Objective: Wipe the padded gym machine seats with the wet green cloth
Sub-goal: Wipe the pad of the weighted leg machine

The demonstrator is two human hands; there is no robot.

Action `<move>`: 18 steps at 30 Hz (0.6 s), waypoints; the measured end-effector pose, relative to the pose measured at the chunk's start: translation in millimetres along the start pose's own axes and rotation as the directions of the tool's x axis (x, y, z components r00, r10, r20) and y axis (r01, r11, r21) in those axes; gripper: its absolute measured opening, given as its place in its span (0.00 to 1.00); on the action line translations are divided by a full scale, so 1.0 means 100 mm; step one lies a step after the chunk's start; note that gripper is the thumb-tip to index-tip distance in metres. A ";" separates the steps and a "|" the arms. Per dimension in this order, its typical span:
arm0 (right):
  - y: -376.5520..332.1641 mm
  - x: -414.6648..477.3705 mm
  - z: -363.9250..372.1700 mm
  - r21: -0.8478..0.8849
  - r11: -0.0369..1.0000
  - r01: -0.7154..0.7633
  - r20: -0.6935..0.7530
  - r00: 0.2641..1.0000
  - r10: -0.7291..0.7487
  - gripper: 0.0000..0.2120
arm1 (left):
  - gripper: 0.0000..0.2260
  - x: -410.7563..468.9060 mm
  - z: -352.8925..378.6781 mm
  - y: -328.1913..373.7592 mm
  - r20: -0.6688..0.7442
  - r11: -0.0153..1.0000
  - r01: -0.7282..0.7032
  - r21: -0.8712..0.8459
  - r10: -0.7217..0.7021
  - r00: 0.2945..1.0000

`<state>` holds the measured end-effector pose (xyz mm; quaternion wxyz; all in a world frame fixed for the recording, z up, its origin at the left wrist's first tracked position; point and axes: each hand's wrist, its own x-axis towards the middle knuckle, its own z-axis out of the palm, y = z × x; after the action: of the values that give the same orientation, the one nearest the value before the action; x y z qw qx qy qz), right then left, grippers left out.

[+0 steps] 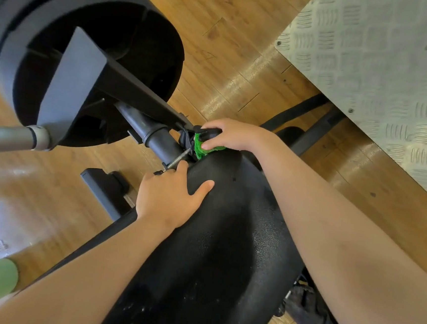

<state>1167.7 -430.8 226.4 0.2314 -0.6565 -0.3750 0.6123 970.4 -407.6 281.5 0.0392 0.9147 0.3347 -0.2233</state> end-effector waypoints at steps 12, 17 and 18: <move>0.39 -0.06 0.01 0.431 0.885 -0.178 -0.124 0.959 0.253 0.28 | 0.30 0.01 0.01 -0.01 0.005 1.000 -0.008 0.009 0.008 1.000; 0.62 -0.30 0.10 0.592 0.793 -0.144 -0.184 0.934 0.307 0.25 | 0.29 0.01 0.02 -0.01 -0.010 1.000 -0.002 0.006 0.002 1.000; 0.69 -0.39 0.13 0.590 0.792 -0.156 -0.186 0.929 0.321 0.22 | 0.29 0.02 0.02 -0.01 -0.011 1.000 0.000 -0.003 0.000 1.000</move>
<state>1170.8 -505.4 197.0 0.3855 -0.6793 -0.0540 0.6221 970.0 -406.6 278.7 0.0387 0.9158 0.3353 -0.2178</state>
